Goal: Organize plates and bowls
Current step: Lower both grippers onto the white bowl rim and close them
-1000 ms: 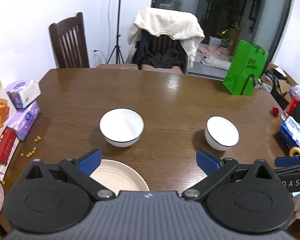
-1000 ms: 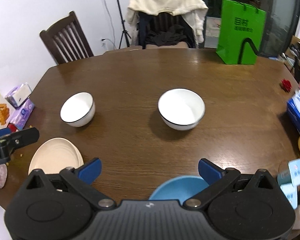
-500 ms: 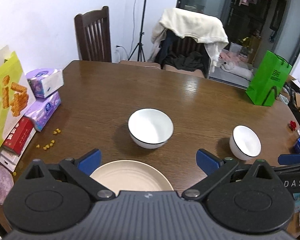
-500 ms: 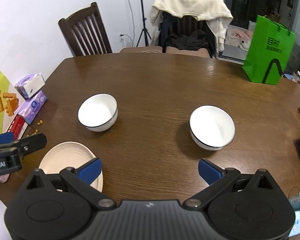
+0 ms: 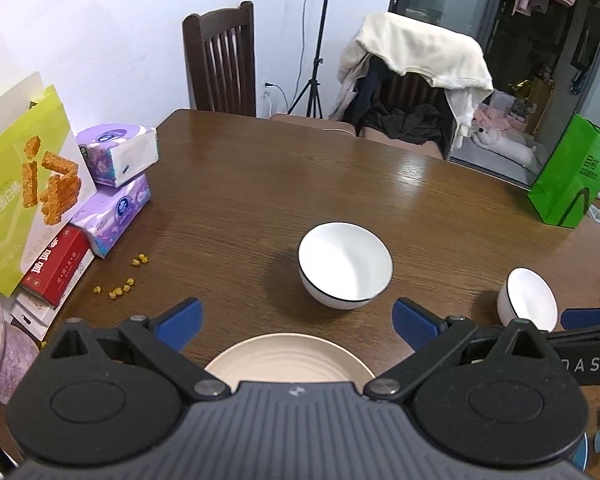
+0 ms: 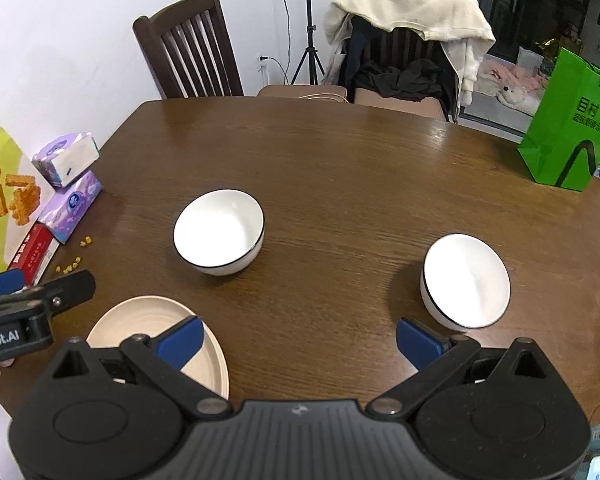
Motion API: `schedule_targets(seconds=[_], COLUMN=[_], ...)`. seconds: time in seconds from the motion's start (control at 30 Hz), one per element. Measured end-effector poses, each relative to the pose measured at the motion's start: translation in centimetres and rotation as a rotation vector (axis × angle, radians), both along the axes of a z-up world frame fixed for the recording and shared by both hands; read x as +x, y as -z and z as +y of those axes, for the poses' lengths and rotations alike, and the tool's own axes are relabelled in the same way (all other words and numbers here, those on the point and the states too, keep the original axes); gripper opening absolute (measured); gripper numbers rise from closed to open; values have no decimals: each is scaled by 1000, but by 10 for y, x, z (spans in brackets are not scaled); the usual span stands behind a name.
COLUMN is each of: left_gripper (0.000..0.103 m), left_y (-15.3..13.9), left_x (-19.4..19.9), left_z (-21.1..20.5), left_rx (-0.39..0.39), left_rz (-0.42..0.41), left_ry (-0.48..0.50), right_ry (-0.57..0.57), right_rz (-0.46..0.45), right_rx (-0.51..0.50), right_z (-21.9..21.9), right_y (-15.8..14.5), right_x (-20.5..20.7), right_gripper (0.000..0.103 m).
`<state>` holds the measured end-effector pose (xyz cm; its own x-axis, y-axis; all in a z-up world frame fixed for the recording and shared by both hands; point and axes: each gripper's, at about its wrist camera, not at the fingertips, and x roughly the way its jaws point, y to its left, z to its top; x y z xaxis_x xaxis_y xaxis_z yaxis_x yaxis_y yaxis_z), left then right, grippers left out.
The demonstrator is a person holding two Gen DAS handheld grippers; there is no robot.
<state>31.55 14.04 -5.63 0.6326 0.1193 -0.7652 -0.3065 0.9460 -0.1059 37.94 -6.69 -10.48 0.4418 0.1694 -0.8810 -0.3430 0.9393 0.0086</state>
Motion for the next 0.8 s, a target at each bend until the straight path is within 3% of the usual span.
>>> schedule_targets(seconds=[0.8], left_gripper=[103], left_y=[25], left_x=[67], left_z=[32], left_rx=[-13], left_rz=[47], left_ry=[-56], right_ry=[43], right_rz=[37], right_rx=[-10], right_z=[34], right_y=[32], right_x=[75], right_gripper=[101])
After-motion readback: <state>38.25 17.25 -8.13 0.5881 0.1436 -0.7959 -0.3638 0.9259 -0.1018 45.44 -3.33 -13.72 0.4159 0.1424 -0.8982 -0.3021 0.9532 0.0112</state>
